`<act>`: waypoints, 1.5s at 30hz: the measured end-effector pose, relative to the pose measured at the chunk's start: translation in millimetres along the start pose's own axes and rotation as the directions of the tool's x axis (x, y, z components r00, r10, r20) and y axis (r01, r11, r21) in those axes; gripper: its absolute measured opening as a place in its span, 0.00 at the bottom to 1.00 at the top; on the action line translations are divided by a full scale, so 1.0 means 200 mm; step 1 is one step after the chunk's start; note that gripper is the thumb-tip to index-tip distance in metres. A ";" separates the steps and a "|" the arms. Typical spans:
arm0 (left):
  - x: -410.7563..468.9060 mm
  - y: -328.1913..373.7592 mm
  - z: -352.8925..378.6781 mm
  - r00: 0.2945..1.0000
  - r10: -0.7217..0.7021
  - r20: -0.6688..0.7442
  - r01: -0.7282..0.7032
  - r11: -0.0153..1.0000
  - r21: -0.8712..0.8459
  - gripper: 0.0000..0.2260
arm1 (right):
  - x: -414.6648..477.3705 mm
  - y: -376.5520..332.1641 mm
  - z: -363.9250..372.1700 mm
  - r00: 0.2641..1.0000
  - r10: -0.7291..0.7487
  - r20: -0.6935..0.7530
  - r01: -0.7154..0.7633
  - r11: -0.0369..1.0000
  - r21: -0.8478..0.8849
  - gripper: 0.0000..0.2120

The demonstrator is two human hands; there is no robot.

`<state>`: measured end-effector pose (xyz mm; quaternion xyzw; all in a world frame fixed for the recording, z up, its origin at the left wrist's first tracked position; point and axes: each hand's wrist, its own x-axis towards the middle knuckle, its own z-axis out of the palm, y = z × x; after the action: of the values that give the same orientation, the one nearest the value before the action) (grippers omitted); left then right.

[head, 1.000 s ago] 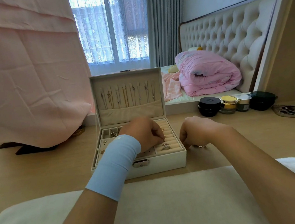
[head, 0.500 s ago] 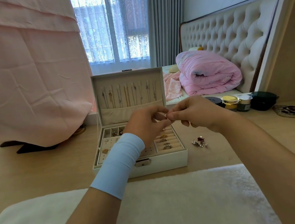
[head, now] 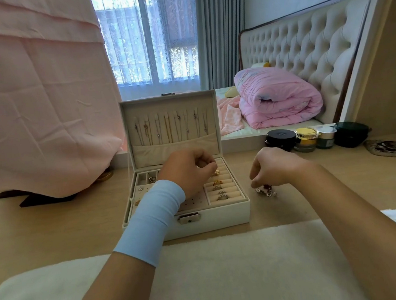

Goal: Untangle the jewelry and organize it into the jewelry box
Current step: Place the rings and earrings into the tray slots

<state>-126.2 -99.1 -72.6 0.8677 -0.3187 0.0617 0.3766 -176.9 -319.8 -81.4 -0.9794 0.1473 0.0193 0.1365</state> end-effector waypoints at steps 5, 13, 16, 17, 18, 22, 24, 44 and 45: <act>0.00 0.01 0.02 0.999 -0.024 0.035 0.025 0.999 -0.034 0.02 | 0.02 0.00 0.05 1.000 0.011 -0.029 -0.014 0.993 -0.114 0.02; -0.01 0.00 -0.02 0.999 -0.012 0.045 0.017 0.995 -0.100 0.04 | 0.01 -0.03 0.02 0.999 -0.018 -0.048 0.014 0.996 -0.084 0.03; -0.02 0.00 -0.03 0.999 -0.008 0.043 0.012 0.995 -0.102 0.05 | 0.01 -0.02 0.04 1.000 -0.005 -0.020 0.002 0.993 -0.117 0.02; -0.02 0.00 -0.03 0.999 -0.007 0.046 0.012 0.994 -0.104 0.05 | 0.01 -0.02 0.05 1.000 0.004 -0.005 -0.005 0.993 -0.116 0.03; -0.02 0.00 -0.03 0.999 -0.009 0.051 0.014 0.994 -0.106 0.05 | 0.01 -0.01 0.06 1.000 0.012 0.006 -0.011 0.994 -0.104 0.04; -0.02 0.01 -0.03 0.997 -0.007 0.076 0.015 0.993 -0.113 0.05 | 0.01 0.00 0.06 1.000 -0.001 0.017 0.003 0.996 -0.091 0.02; -0.02 0.01 -0.04 0.997 -0.003 0.082 0.013 0.993 -0.118 0.03 | 0.00 -0.02 0.04 1.000 -0.015 -0.001 0.015 0.996 -0.089 0.02; -0.15 -0.10 -0.29 0.967 -0.172 0.189 0.238 0.874 -0.423 0.05 | -0.21 -0.44 0.02 0.898 -0.418 -0.138 0.440 0.843 0.309 0.07; -0.15 -0.10 -0.29 0.965 -0.175 0.193 0.246 0.855 -0.457 0.06 | -0.21 -0.44 0.02 0.889 -0.416 -0.194 0.459 0.814 0.357 0.08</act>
<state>-130.0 -32.1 -54.2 0.7797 -0.2534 -0.1234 0.5591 -191.4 -226.4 -58.9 -0.9387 -0.0739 -0.0950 0.3232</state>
